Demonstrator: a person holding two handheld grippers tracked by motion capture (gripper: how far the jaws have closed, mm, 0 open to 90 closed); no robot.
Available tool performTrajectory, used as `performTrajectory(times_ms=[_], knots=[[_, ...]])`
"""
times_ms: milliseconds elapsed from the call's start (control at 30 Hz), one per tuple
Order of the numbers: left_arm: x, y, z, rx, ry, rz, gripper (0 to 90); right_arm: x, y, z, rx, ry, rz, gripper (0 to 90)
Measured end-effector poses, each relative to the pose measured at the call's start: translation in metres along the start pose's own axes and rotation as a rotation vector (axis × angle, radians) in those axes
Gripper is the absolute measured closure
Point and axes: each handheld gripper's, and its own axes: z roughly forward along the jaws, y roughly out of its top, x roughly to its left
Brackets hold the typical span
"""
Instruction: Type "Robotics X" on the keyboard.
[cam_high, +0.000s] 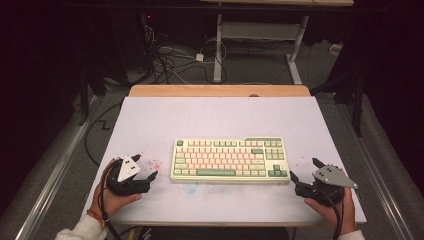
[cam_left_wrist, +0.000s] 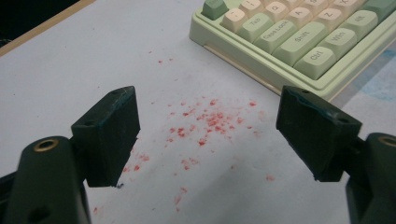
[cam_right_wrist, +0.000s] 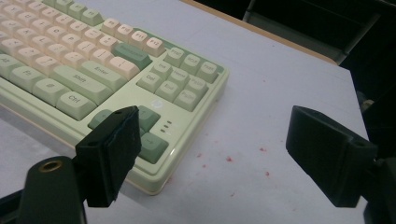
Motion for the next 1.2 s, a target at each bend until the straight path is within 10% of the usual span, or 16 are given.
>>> performTrajectory(times_ms=[467, 667, 933, 1200], knots=[[-0.002, 0.0, -0.002, -0.011, -0.015, 0.007, 19.3, -0.001, 0.0, -0.008, -0.016, 0.054, -0.002, 24.6], [-0.003, 0.001, -0.002, -0.012, -0.02, 0.007, 19.1, -0.003, 0.007, -0.009, -0.022, 0.112, 0.001, 37.3], [-0.004, 0.0, 0.0, 0.014, -0.013, 0.024, 20.4, 0.003, 0.032, 0.004, 0.023, 0.2, -0.057, 77.7], [-0.006, -0.001, 0.001, 0.036, -0.021, 0.036, 22.4, 0.019, 0.049, 0.018, 0.053, 0.286, -0.115, 90.0]])
